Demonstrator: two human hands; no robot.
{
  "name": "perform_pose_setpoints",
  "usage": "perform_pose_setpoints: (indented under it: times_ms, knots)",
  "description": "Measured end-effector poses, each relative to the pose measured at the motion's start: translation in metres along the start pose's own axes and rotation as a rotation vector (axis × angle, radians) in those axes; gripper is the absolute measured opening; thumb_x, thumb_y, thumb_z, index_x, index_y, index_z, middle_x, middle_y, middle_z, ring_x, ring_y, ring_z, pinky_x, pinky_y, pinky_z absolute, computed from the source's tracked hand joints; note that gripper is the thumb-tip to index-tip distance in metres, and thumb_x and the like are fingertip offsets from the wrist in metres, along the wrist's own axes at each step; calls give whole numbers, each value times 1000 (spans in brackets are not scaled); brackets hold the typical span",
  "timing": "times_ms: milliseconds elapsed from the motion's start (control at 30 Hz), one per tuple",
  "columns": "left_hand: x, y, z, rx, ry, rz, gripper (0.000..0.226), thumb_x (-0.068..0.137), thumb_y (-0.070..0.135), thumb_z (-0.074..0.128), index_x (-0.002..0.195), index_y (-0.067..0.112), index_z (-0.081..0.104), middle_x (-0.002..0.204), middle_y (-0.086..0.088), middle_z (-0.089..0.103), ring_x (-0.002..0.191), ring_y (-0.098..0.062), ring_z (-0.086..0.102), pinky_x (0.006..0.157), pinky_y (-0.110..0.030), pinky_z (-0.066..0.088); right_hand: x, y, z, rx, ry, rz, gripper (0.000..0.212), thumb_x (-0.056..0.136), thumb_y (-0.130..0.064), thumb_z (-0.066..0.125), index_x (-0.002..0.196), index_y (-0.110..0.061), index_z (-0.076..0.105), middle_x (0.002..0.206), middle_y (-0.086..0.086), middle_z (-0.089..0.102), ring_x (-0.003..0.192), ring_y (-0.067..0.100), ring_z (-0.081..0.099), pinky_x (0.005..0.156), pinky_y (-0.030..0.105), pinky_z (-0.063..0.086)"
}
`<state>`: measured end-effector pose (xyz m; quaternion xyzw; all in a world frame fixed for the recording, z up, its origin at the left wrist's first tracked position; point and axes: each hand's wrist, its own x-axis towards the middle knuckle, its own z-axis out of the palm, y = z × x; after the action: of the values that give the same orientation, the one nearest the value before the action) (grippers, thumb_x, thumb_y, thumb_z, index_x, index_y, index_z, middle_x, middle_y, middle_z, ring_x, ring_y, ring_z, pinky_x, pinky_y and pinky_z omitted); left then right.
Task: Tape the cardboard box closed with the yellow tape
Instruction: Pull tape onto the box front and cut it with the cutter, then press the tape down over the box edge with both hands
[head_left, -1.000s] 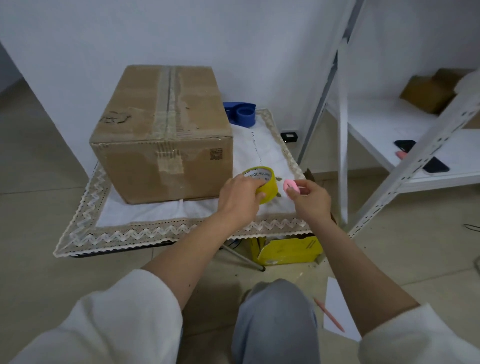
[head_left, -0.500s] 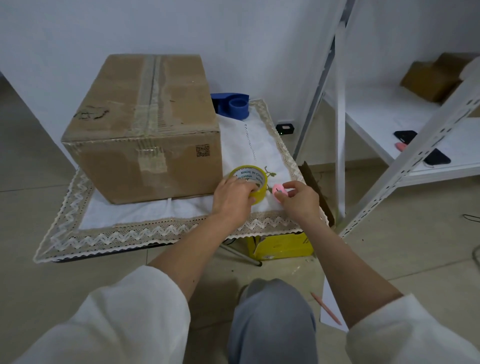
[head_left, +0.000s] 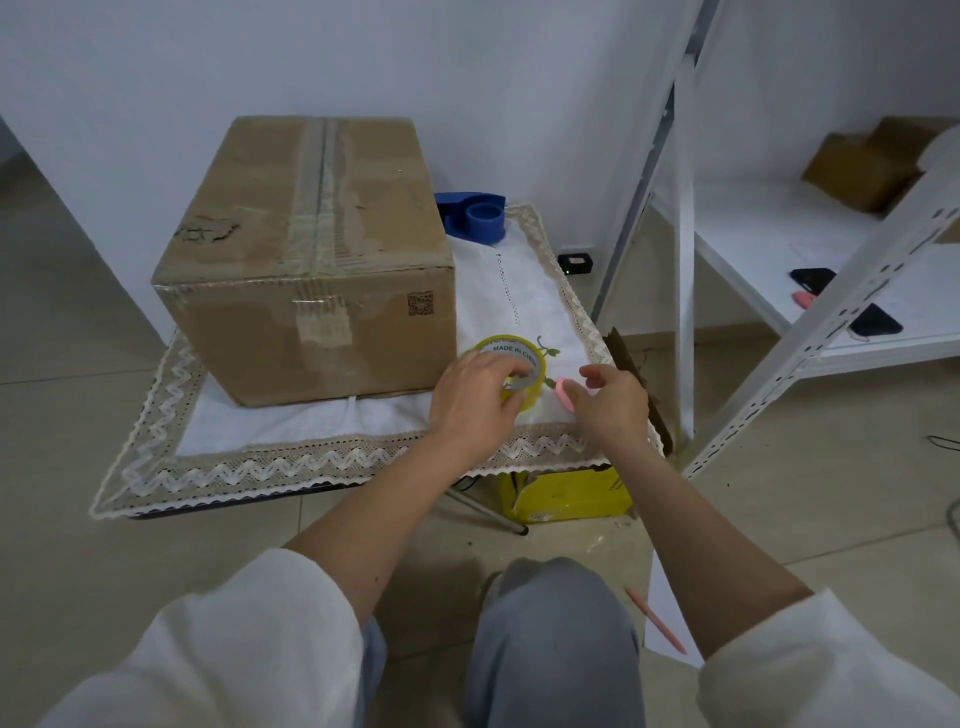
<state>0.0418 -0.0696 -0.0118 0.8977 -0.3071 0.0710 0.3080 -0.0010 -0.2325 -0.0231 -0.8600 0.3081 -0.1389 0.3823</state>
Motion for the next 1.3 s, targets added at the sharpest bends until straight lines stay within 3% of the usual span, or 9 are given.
perform_pose_setpoints:
  times_ms: [100, 233, 367, 600, 867, 1000, 1133, 1300]
  knots:
    - [-8, 0, -12, -50, 108, 100, 21, 91, 17, 65, 111, 20, 69, 110, 5, 71, 104, -20, 59, 86, -33, 46, -7, -20, 1, 34, 108, -127, 29, 95, -28, 62, 119, -12, 66, 118, 7, 63, 100, 18, 61, 82, 23, 37]
    - [-18, -7, -38, -117, 273, 181, 17, 89, 13, 66, 104, 21, 70, 98, 7, 71, 92, -18, 60, 76, -36, 50, -22, -57, 9, 109, 140, -338, 22, 96, -28, 62, 111, -15, 69, 109, 2, 64, 72, 3, 54, 75, 22, 42]
    - [-23, -22, -79, -153, 463, 175, 14, 91, 13, 64, 102, 16, 71, 97, 6, 72, 91, -16, 61, 79, -35, 49, -41, -96, 23, 166, 177, -554, 16, 95, -26, 63, 106, -16, 71, 104, 0, 66, 73, 1, 54, 71, 4, 39]
    - [-20, -74, -140, -169, 771, 19, 16, 91, 9, 61, 103, 17, 69, 98, 15, 63, 93, -10, 60, 87, -33, 49, -55, -150, 56, 159, 306, -845, 19, 92, -29, 64, 102, -16, 72, 98, 2, 64, 93, 22, 58, 83, 33, 44]
    - [-11, -113, -145, -83, 756, 40, 15, 91, 24, 66, 104, 22, 72, 101, 9, 71, 102, -14, 63, 99, -50, 44, -46, -170, 95, 48, 415, -969, 19, 90, -39, 69, 103, -26, 74, 107, -9, 68, 104, 15, 59, 96, 36, 31]
    - [-12, -121, -137, -20, 814, 46, 14, 91, 31, 67, 102, 24, 72, 104, 12, 72, 105, -10, 63, 115, -41, 28, -43, -168, 106, 69, 430, -980, 21, 90, -42, 69, 104, -27, 74, 112, -11, 68, 111, 11, 58, 103, 37, 25]
    - [-15, -129, -131, -34, 845, 77, 13, 89, 32, 71, 96, 22, 75, 106, 10, 72, 109, -11, 63, 117, -39, 22, -43, -166, 113, 105, 436, -971, 21, 90, -43, 68, 104, -28, 74, 113, -11, 68, 113, 11, 58, 107, 46, 26]
    - [-17, -135, -127, -20, 823, 102, 17, 86, 34, 75, 98, 22, 75, 109, 10, 70, 112, -12, 62, 117, -43, 22, -42, -164, 116, 126, 438, -941, 22, 90, -44, 67, 104, -28, 74, 114, -10, 67, 117, 11, 57, 111, 44, 22]
